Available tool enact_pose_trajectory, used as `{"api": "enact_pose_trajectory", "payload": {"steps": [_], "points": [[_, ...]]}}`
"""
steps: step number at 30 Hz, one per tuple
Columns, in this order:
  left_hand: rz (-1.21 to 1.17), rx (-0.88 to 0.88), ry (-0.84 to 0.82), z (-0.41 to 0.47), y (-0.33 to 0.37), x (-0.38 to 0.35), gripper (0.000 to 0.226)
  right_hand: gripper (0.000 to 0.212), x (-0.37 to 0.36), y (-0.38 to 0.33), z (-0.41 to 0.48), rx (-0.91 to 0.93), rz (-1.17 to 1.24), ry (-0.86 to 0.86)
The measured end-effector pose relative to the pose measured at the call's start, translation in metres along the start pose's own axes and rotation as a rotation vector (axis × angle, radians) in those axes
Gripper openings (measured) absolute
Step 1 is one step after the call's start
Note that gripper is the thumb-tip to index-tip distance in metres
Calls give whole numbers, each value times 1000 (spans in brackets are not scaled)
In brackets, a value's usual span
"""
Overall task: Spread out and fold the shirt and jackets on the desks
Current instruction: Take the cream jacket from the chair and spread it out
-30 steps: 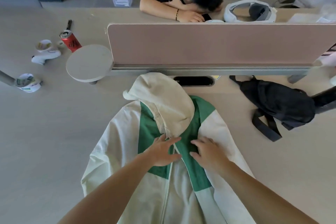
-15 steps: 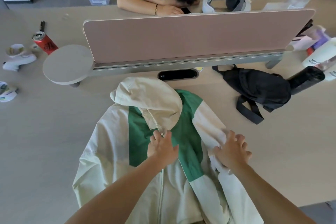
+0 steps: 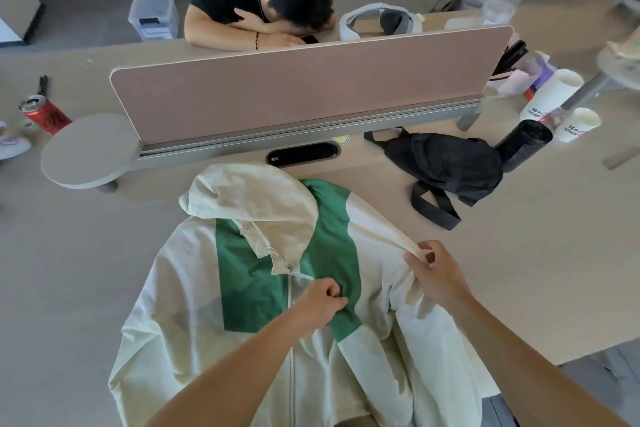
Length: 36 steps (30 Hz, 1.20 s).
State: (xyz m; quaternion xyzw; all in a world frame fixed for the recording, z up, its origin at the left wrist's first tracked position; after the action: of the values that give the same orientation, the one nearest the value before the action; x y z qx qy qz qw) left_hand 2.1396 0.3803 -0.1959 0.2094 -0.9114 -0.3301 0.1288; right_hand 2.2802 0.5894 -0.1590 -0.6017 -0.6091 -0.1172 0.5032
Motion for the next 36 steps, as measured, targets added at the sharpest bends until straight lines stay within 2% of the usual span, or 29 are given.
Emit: {"api": "enact_pose_trajectory", "payload": {"steps": [2, 5, 8, 11, 15, 16, 18, 20, 21, 23, 26, 28, 30, 33, 36], "points": [[148, -15, 33, -2, 2, 5, 27, 60, -4, 10, 0, 28, -40, -131], [228, -19, 80, -12, 11, 11, 21, 66, -7, 18, -7, 128, -139, -303], [216, -20, 173, -17, 19, 10, 24, 65, -5, 21, -14, 184, -84, -362], [158, -11, 267, -25, 21, 8, 26, 87, -11, 39, -6, 187, -37, -392], [81, -16, 349, -35, 19, 7, 14, 81, -18, 71, -14, 118, -297, -431], [31, -2, 334, -40, 19, 6, 15, 79, -17, 78, -21, 79, -426, -422], [-68, 4, 299, -48, 18, 1, 35, 70, -15, 91, -34, 40, -648, -357], [-16, 28, 227, -58, 18, -8, 45, 49, -19, 104, -41, 66, -739, -297], [-96, 44, 255, -59, 10, -8, 40, 39, -21, 110, -43, 70, -732, -280], [38, 57, 228, -66, -3, -14, 27, 28, -25, 120, -49, 77, -648, -244], [-123, 2, 240, -74, -21, -18, 28, 9, -19, 125, -61, 80, -501, -158], [-206, -65, 254, -88, -29, -23, 34, 14, -11, 125, -71, 112, -426, -94], [-187, -127, 285, -106, -40, -26, 39, 21, -1, 122, -88, 136, -343, -26], [-128, -157, 325, -120, -53, -26, 41, 20, 20, 111, -102, 165, -301, 55], [-50, -213, 479, -140, -59, -18, 43, 16, 45, 94, -124, 208, -288, 123]]}}
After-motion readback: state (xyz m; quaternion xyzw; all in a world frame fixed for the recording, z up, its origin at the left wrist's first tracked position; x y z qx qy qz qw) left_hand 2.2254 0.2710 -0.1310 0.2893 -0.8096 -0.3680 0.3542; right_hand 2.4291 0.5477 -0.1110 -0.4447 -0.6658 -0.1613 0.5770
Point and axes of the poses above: each hand's wrist, its own z-axis towards the middle knuckle, its own x-axis out of the back of the hand, y = z × x, the point moved 2 cm from there along z, towards the middle knuckle, and after that the axes turned 13 degrees about -z, right-handed, at the moved point
